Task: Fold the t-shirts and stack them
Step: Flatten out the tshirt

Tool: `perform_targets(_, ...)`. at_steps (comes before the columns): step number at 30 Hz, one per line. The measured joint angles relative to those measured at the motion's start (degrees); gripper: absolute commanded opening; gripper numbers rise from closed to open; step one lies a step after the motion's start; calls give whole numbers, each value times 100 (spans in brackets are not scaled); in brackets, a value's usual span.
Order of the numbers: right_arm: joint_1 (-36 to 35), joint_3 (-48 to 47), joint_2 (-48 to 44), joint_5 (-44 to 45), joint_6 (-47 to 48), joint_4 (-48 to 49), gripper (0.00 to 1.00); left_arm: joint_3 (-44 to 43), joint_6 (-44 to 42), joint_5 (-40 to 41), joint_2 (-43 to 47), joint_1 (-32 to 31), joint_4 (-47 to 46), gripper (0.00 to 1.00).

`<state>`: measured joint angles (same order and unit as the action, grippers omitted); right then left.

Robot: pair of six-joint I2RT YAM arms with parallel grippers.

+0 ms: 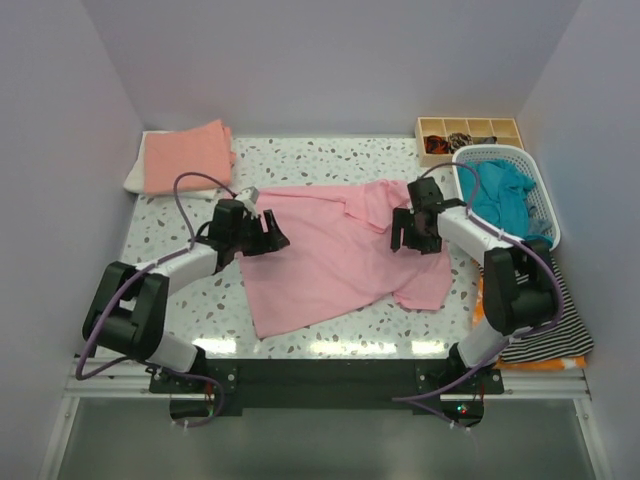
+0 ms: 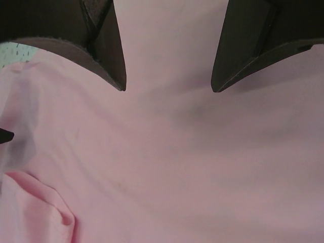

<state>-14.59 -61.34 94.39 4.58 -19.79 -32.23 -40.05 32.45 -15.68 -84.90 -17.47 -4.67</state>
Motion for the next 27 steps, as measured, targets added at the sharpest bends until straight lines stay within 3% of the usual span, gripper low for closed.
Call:
perform_targets(6,-42,546,-151,-107,-140,-39,76,70,50,367,-203,11,138,72)
perform_targets(11,-212,981,-304,-122,-295,-114,75,-409,-129,1056,-614,20,785,73)
perform_targets(21,-1790,1631,-1032,-638,-686,-461,73,-1237,-638,2299,-1069,605,1845,73)
perform_targets(27,-2223,1650,-1899,-516,-796,-1040,88,-1325,-785,2280,-920,717,2011,72)
